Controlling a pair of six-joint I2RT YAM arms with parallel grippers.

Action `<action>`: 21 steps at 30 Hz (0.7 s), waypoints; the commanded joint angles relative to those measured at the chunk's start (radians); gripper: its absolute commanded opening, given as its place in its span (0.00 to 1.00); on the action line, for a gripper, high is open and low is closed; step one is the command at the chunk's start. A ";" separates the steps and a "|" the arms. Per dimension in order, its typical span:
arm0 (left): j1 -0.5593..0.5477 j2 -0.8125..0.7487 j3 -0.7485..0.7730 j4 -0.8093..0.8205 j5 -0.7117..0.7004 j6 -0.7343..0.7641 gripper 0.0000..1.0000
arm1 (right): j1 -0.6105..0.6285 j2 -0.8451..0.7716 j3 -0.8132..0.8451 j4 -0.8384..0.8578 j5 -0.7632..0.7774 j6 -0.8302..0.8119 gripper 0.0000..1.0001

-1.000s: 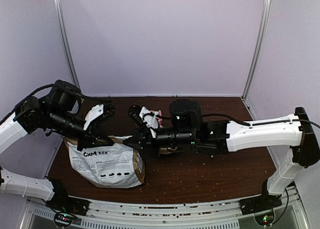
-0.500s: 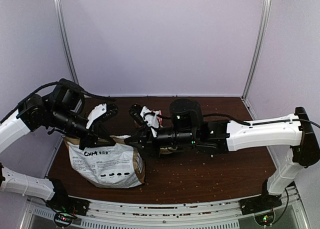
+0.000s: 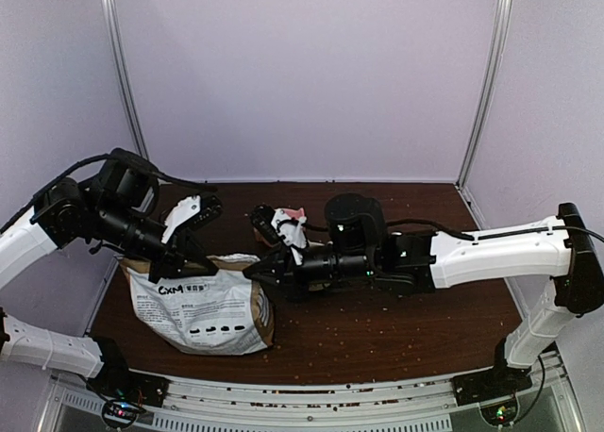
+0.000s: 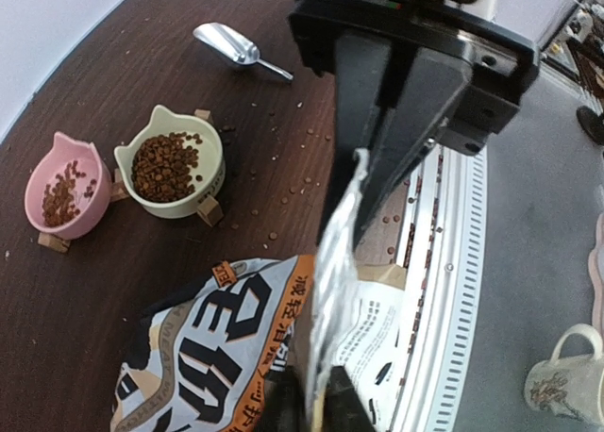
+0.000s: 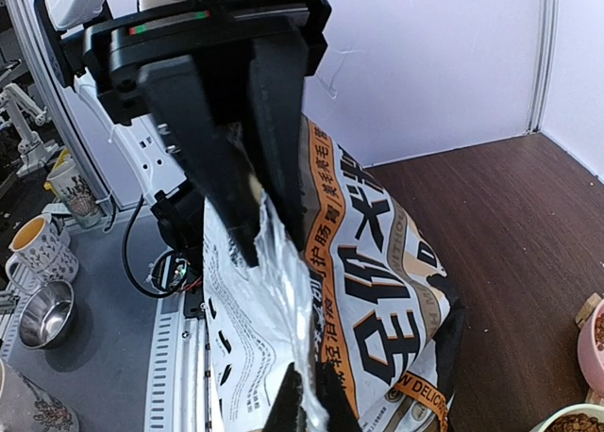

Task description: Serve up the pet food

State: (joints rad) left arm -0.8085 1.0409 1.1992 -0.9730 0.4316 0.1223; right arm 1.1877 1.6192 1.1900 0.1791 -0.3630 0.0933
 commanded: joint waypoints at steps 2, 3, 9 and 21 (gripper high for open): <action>-0.001 0.030 0.036 0.037 0.037 -0.009 0.38 | -0.009 -0.049 -0.002 0.052 0.004 0.012 0.00; -0.003 0.038 0.042 0.046 0.047 -0.012 0.42 | -0.009 -0.052 -0.006 0.056 0.003 0.012 0.00; -0.037 0.111 0.076 0.068 0.058 -0.016 0.45 | -0.008 -0.063 -0.016 0.069 -0.002 0.020 0.00; -0.044 0.124 0.071 0.085 0.066 -0.019 0.00 | -0.009 -0.088 -0.040 0.081 0.004 0.024 0.20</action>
State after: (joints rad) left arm -0.8471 1.1648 1.2591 -0.9298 0.4862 0.1024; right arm 1.1839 1.5860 1.1580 0.2070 -0.3649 0.1120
